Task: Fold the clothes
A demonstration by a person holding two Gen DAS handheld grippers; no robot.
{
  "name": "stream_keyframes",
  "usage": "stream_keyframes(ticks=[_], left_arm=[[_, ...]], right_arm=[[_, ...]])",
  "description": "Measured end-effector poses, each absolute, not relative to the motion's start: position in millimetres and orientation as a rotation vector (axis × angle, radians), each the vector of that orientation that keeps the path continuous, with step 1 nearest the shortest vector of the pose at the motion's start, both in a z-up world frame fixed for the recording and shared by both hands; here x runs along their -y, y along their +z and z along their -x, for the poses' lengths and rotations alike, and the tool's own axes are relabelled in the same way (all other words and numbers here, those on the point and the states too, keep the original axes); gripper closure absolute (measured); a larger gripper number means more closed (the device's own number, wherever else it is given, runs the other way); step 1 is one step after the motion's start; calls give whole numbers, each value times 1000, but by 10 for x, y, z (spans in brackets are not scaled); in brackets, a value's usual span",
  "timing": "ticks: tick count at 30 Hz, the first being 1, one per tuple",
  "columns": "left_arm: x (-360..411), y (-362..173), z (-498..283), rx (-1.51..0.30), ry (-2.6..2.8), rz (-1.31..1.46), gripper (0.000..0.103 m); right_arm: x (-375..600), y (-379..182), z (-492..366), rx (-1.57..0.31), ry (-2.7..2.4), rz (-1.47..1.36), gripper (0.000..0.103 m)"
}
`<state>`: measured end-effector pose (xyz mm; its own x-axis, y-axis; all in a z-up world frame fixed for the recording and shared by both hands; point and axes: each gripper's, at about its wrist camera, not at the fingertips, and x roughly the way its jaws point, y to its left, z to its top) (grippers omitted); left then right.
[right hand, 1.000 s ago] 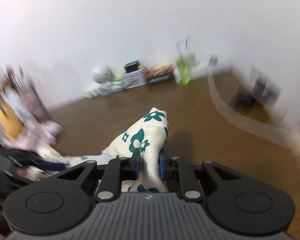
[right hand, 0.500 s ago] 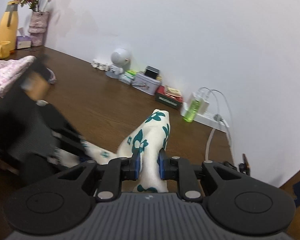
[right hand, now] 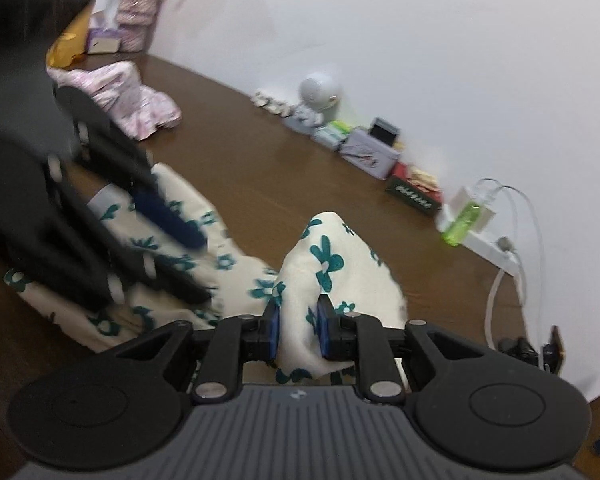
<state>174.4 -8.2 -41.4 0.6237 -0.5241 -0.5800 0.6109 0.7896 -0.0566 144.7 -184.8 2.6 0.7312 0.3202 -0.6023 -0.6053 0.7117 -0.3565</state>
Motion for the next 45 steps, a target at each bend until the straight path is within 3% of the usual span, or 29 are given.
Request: stream_keyframes(ticks=[8, 14, 20, 24, 33, 36, 45], left_arm=[[2, -241, -1891, -567, -609, -122, 69], [161, -307, -2055, -589, -646, -84, 80], [310, -453, -2155, -641, -657, -109, 84], [310, -544, -2212, -675, -639, -109, 84], [356, -568, -2096, -659, -613, -176, 83], [363, -583, -2082, -665, -601, -190, 83], [454, -445, -1990, -643, -605, -210, 83]], right_arm=[[1603, -170, -1363, -546, 552, 579, 84], [1557, -247, -1292, -533, 560, 571, 84], [1547, -325, -1242, -522, 598, 556, 68], [1905, -95, -1246, -594, 754, 321, 62], [2558, 165, -1728, -537, 640, 95, 63], [2548, 64, -2015, -557, 614, 96, 83], [2365, -285, -1925, -589, 576, 205, 84]])
